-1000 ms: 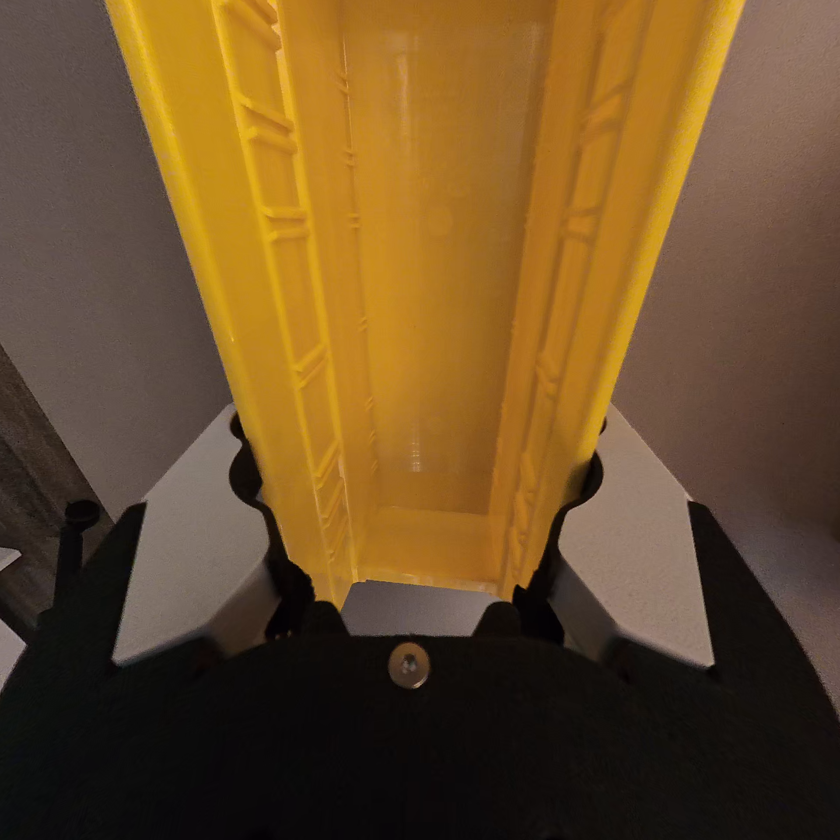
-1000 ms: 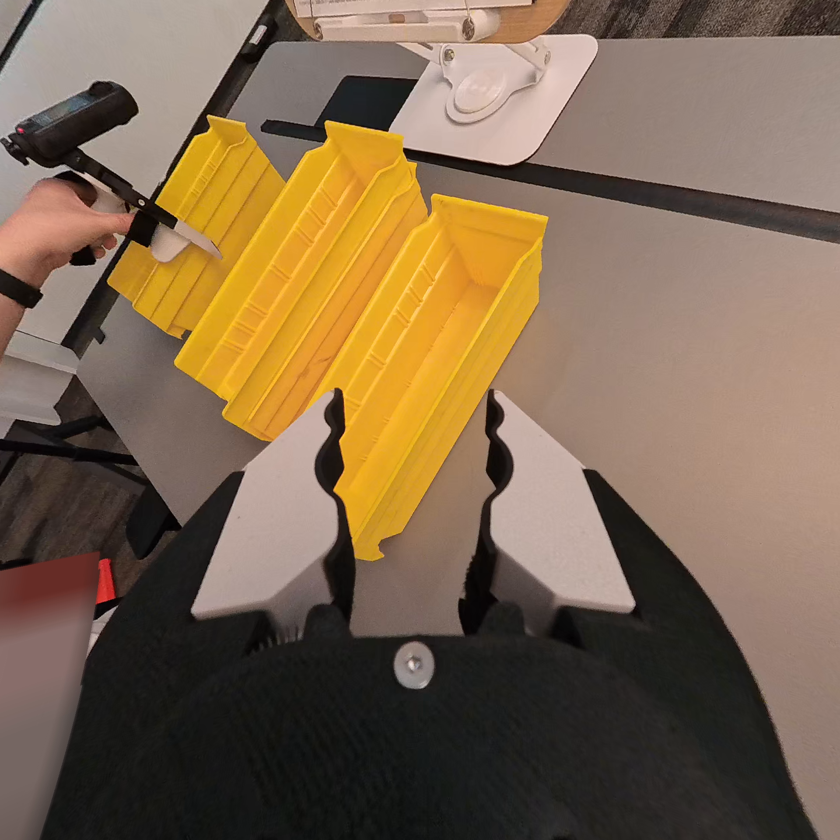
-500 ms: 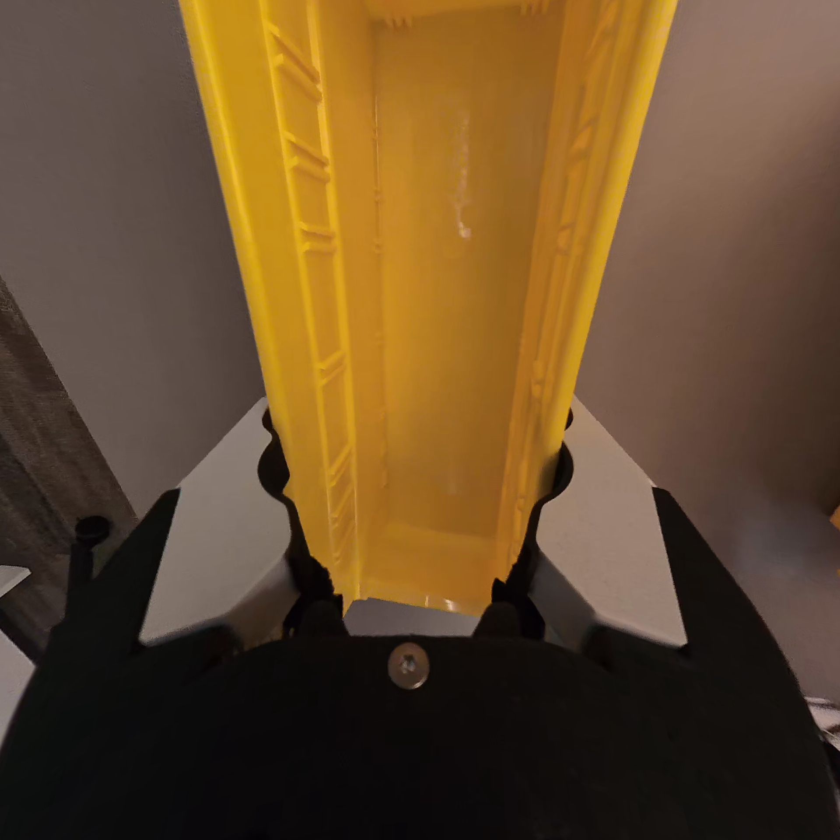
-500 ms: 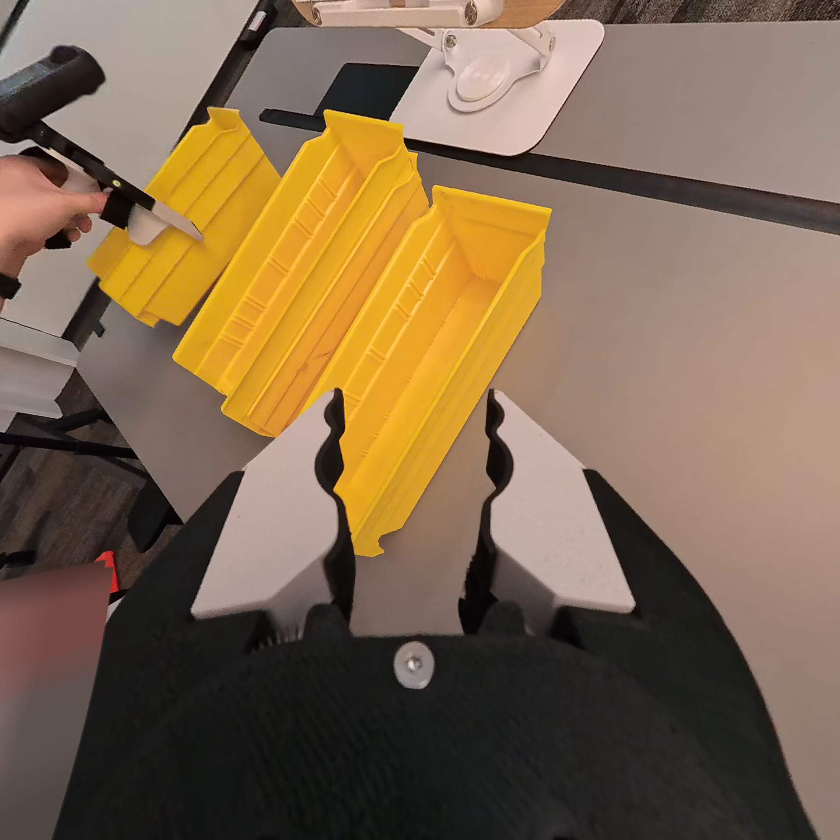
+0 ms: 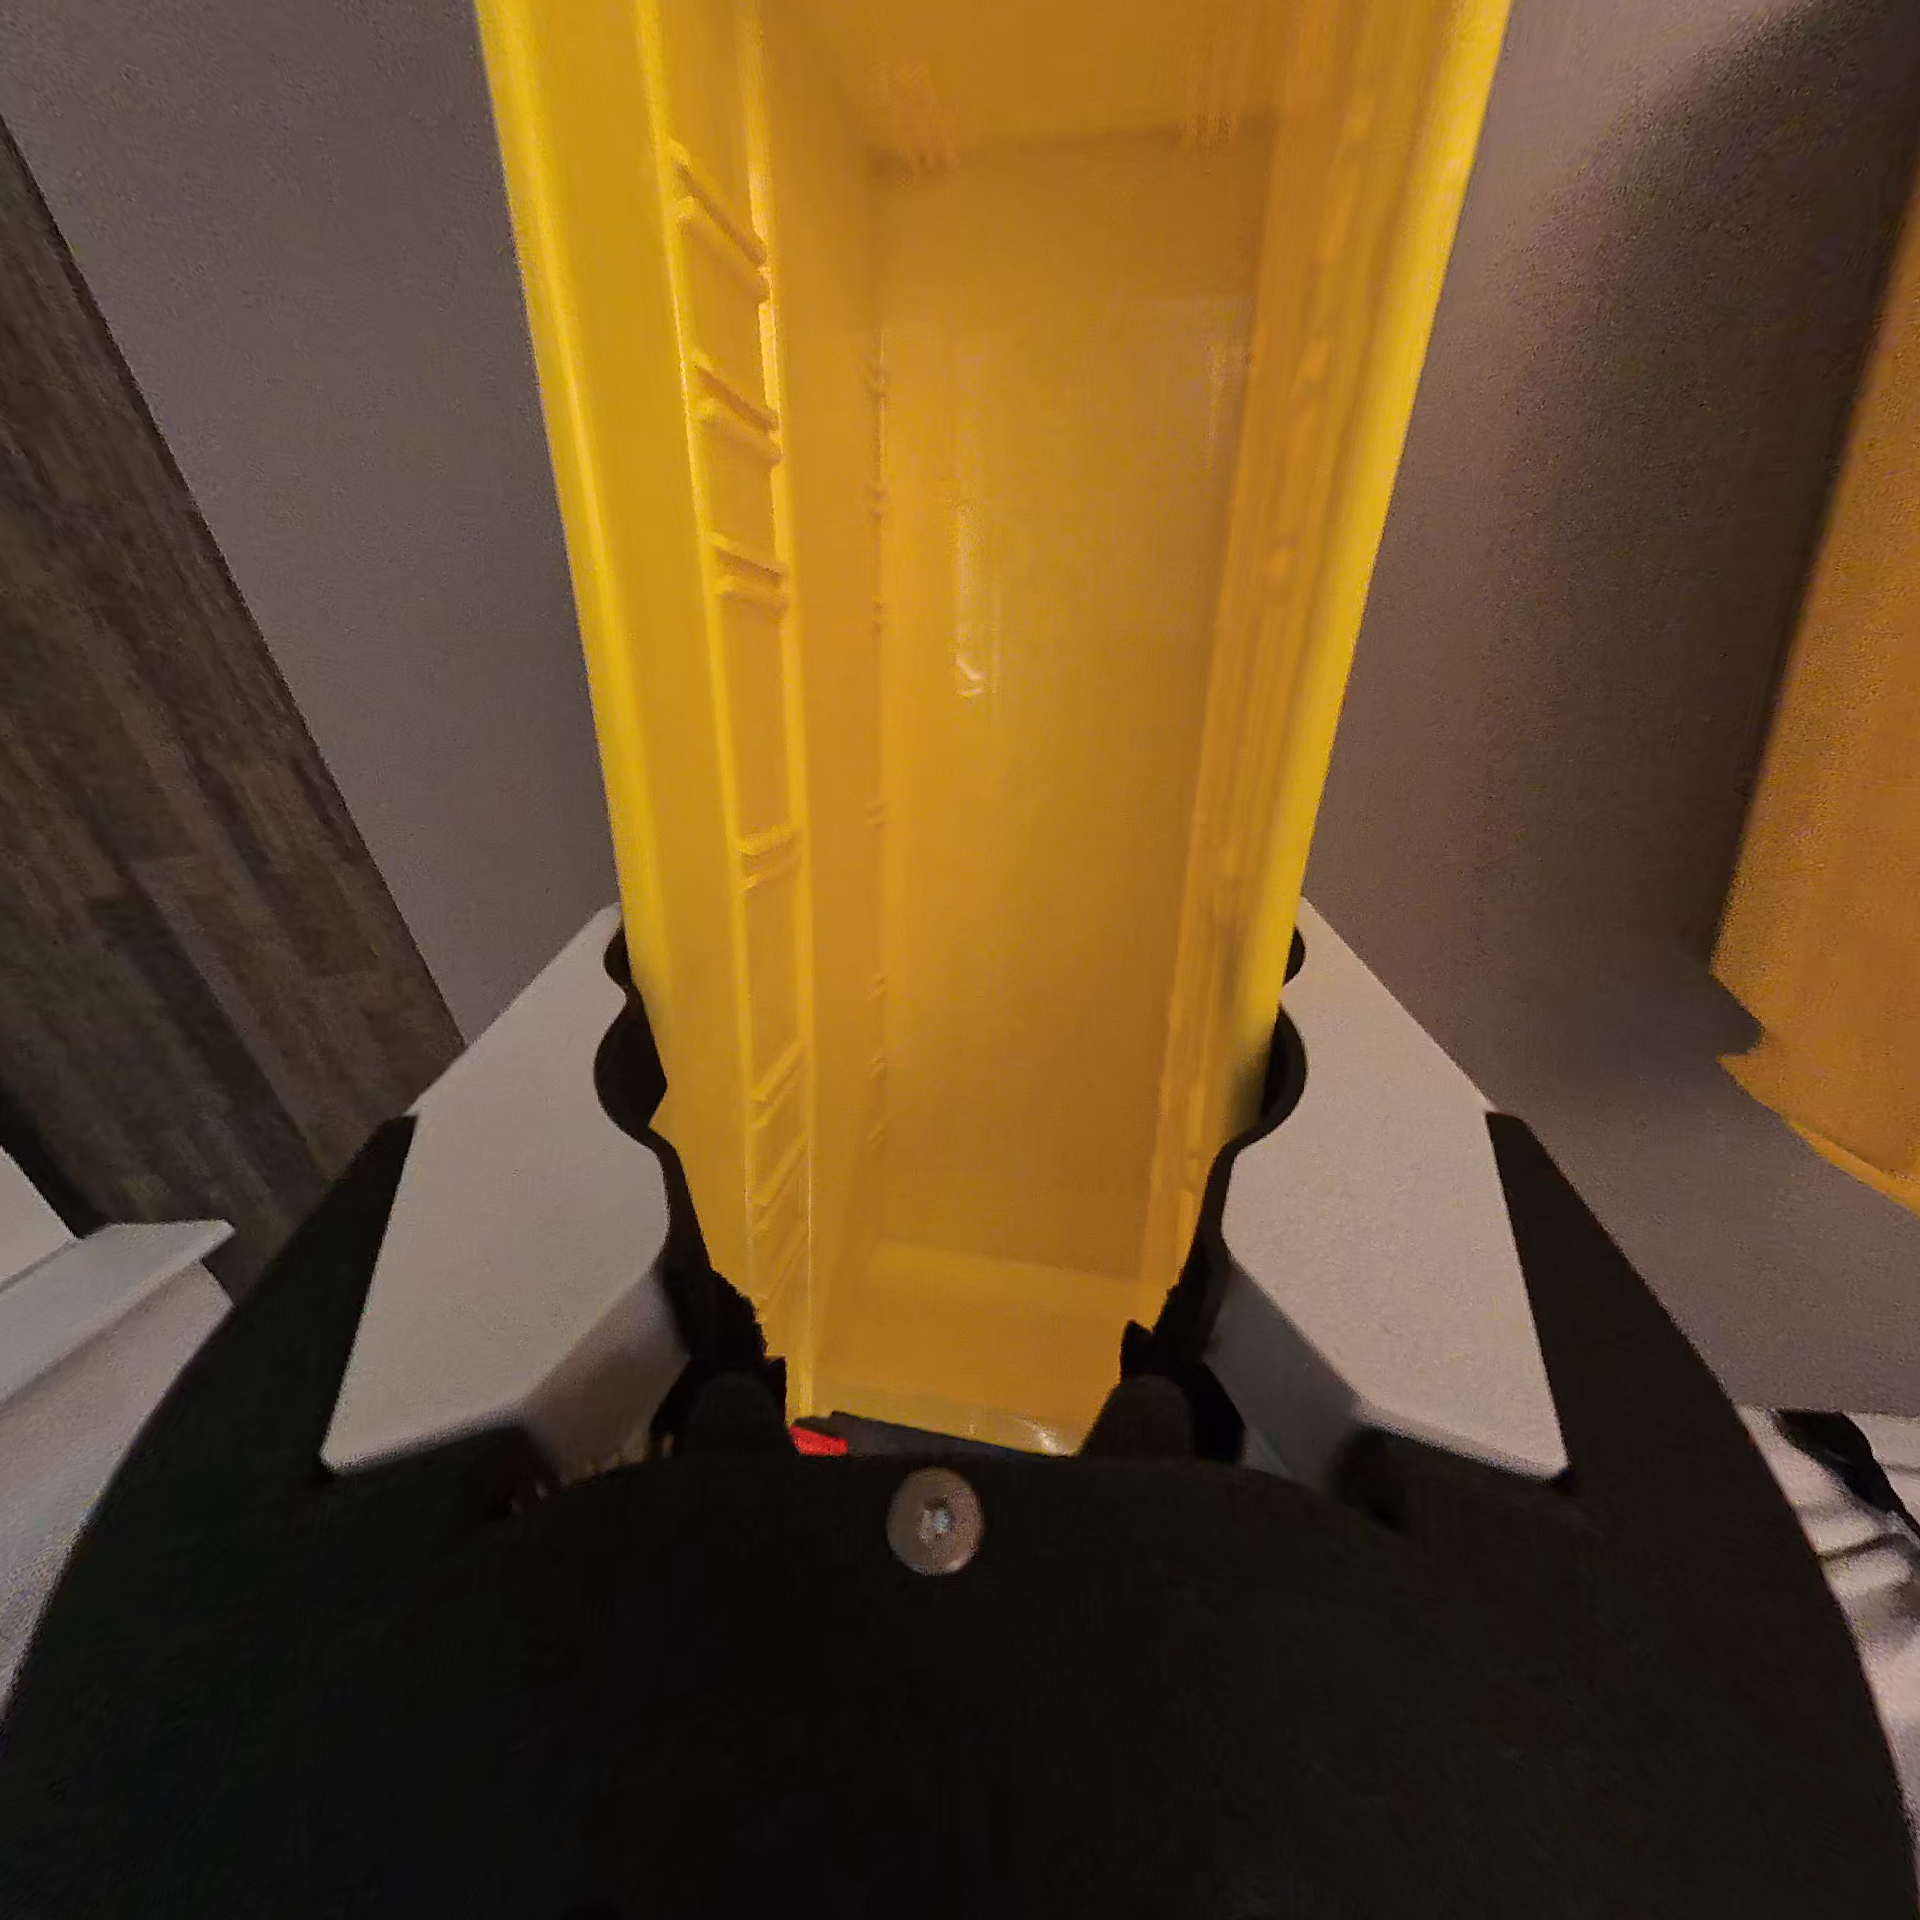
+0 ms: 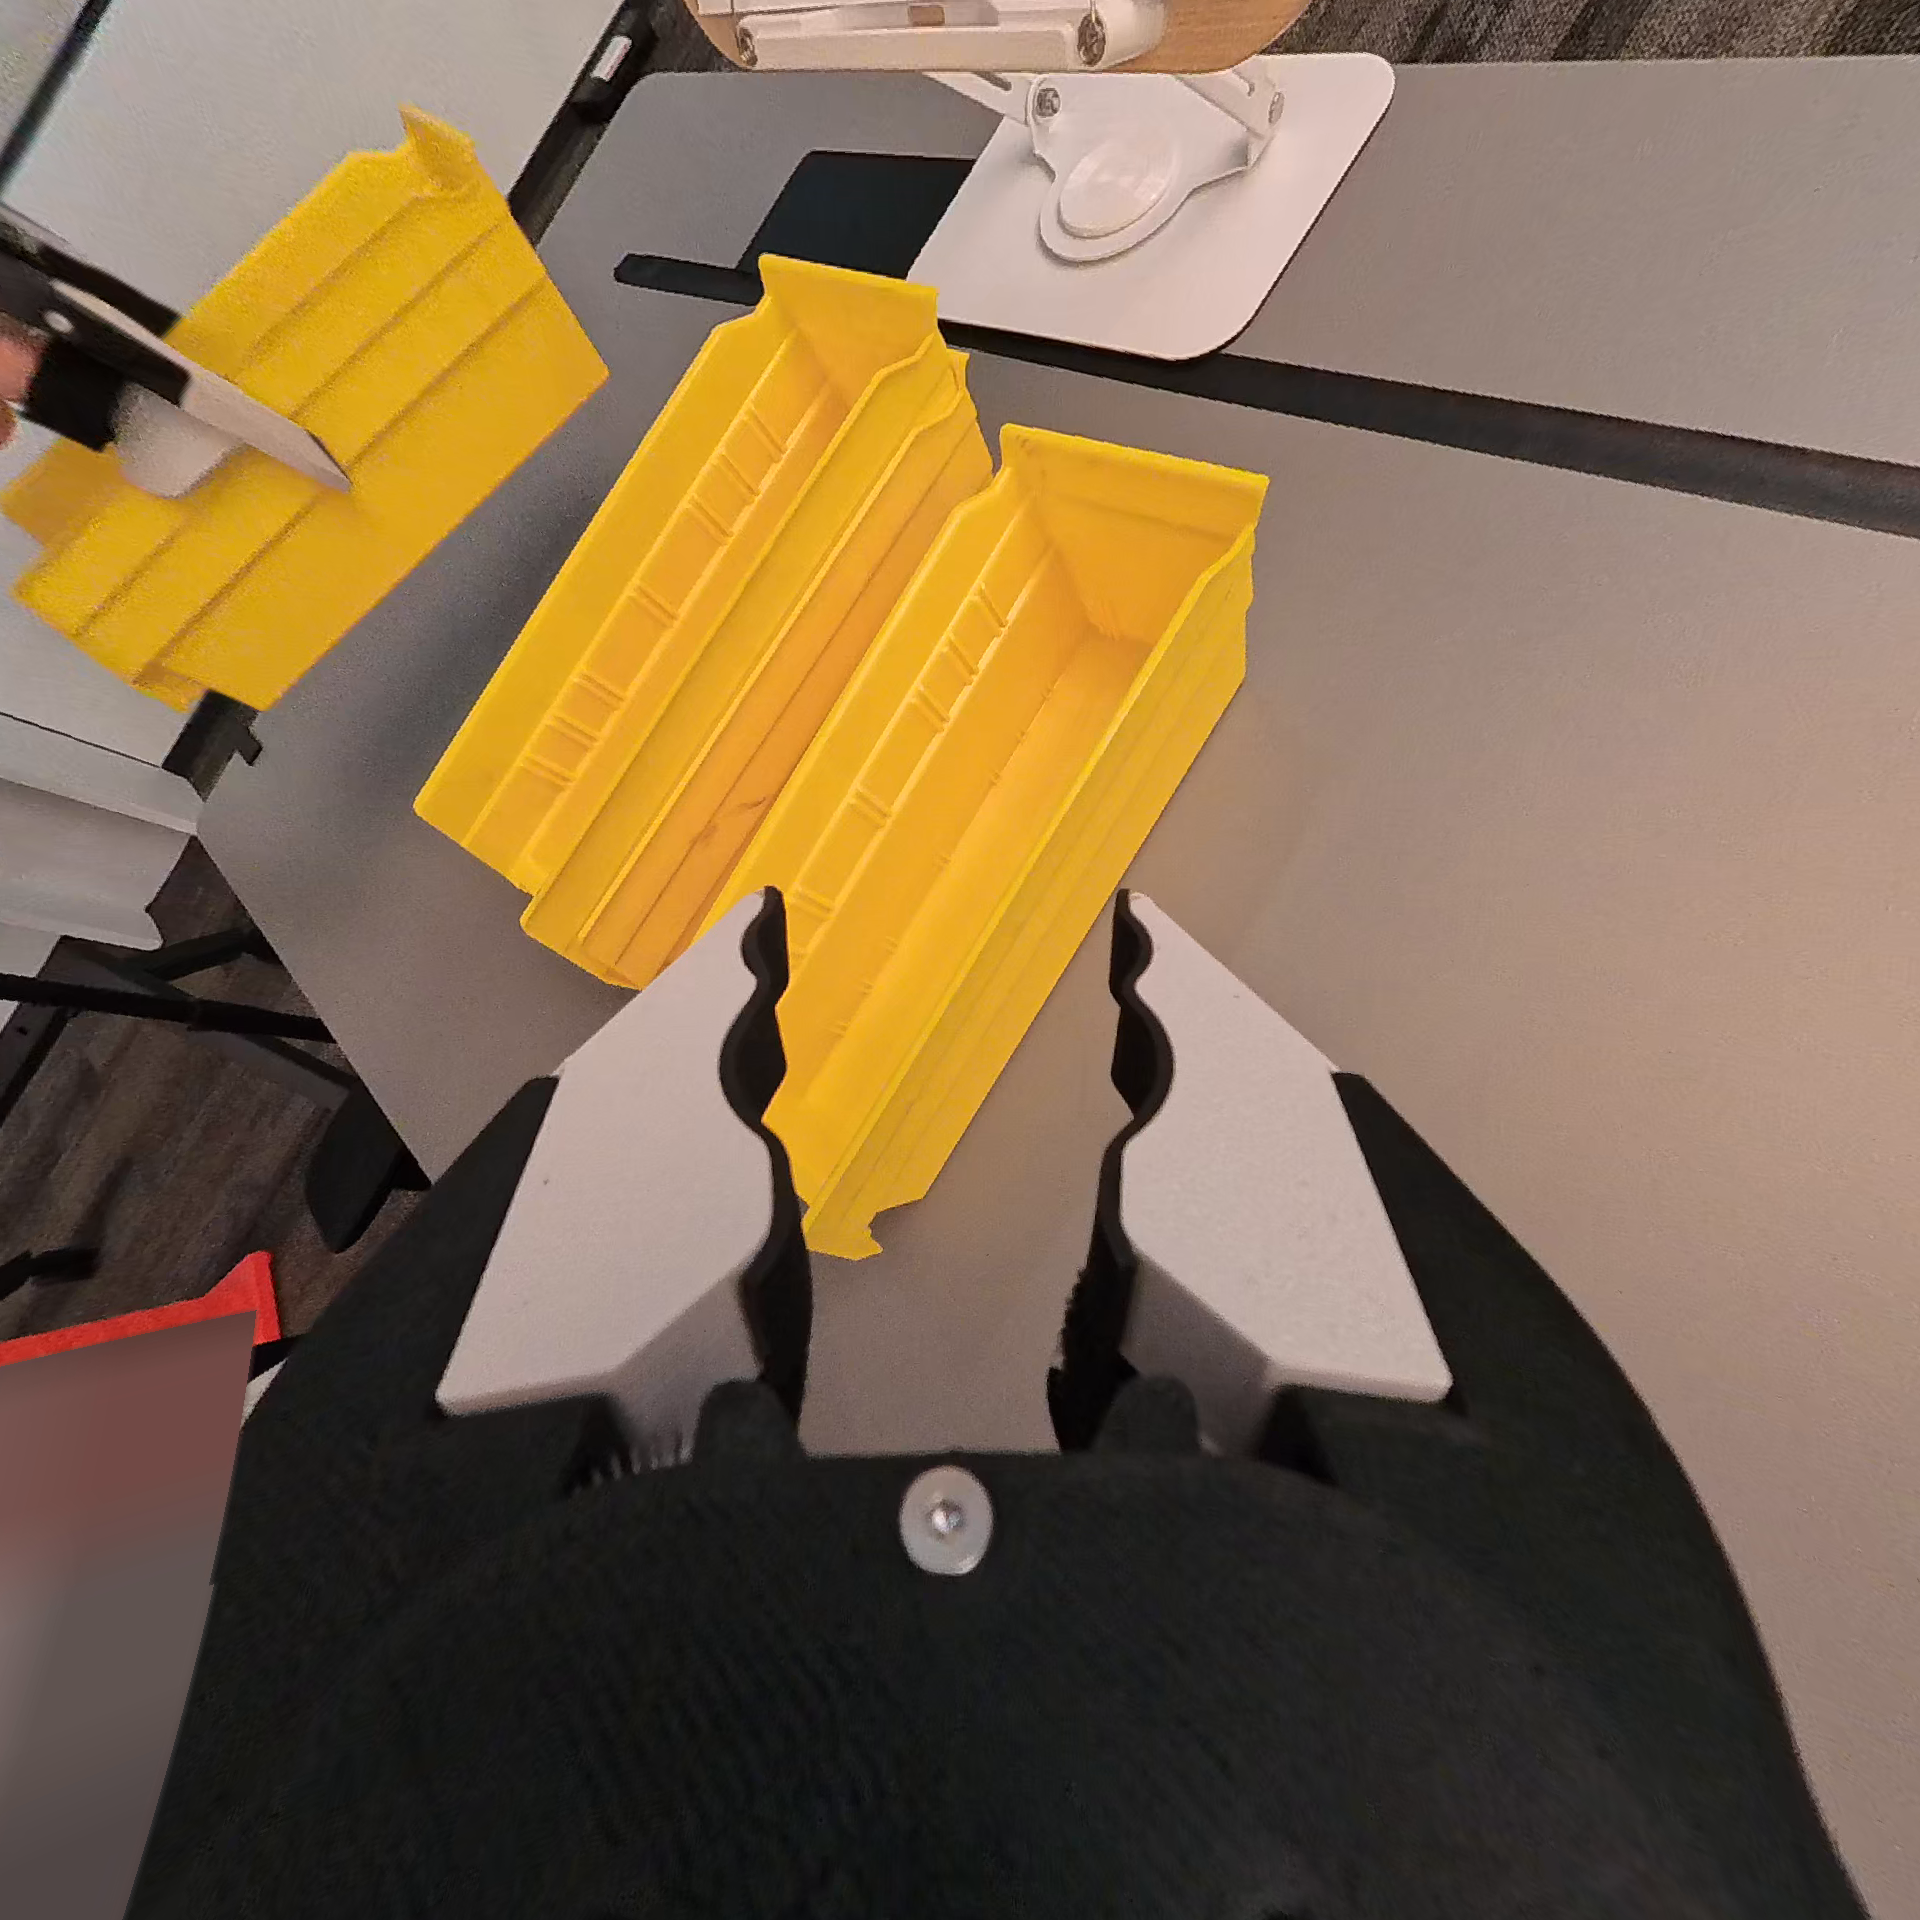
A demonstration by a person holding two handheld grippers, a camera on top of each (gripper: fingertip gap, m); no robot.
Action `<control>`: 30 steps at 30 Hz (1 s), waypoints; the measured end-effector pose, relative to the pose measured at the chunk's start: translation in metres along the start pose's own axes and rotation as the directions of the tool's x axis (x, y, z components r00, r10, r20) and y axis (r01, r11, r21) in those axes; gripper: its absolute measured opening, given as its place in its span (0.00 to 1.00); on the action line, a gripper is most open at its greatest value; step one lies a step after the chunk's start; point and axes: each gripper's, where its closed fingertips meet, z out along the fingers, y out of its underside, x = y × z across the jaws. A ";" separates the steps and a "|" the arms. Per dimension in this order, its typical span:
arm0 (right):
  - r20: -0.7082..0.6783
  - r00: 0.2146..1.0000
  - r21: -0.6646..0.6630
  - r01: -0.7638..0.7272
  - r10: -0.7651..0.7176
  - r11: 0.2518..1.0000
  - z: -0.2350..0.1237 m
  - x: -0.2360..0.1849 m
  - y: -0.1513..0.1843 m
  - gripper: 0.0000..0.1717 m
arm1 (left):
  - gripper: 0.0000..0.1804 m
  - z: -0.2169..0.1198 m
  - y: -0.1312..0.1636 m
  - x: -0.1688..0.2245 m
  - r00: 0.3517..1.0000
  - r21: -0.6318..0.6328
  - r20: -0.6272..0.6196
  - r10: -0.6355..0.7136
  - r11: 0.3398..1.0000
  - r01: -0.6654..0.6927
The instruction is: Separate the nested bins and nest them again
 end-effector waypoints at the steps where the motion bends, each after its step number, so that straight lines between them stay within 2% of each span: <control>1: 0.001 1.000 0.000 0.000 0.000 1.000 0.000 0.000 0.000 0.36 | 0.64 -0.012 -0.004 0.008 1.000 0.015 0.002 0.018 1.000 -0.018; 7: 0.015 1.000 -0.011 -0.005 0.005 1.000 -0.001 0.001 0.003 0.36 | 0.64 -0.082 -0.029 0.072 0.995 0.125 -0.008 0.101 0.987 -0.099; 12: 0.032 0.999 -0.028 -0.025 0.026 0.999 0.000 0.006 0.007 0.36 | 0.63 -0.108 -0.041 0.136 0.992 0.166 -0.061 0.114 0.981 -0.102; 18: 0.062 0.996 -0.015 -0.060 0.060 0.998 -0.005 0.013 0.009 0.36 | 0.63 -0.103 -0.048 0.202 0.979 0.199 -0.182 0.095 0.978 -0.058; 22: 0.089 0.994 -0.004 -0.058 0.059 0.998 -0.009 0.010 0.008 0.36 | 0.62 -0.090 -0.053 0.221 0.970 0.187 -0.244 0.005 0.982 0.042; 25: 0.101 0.994 0.002 -0.045 0.044 0.999 -0.012 0.007 0.008 0.36 | 0.62 -0.081 -0.051 0.228 0.969 0.157 -0.242 -0.058 0.983 0.098; 30: 0.120 0.992 0.022 -0.029 0.026 0.999 -0.017 0.001 0.007 0.36 | 0.62 -0.078 -0.051 0.229 0.978 0.158 -0.166 -0.123 0.976 0.150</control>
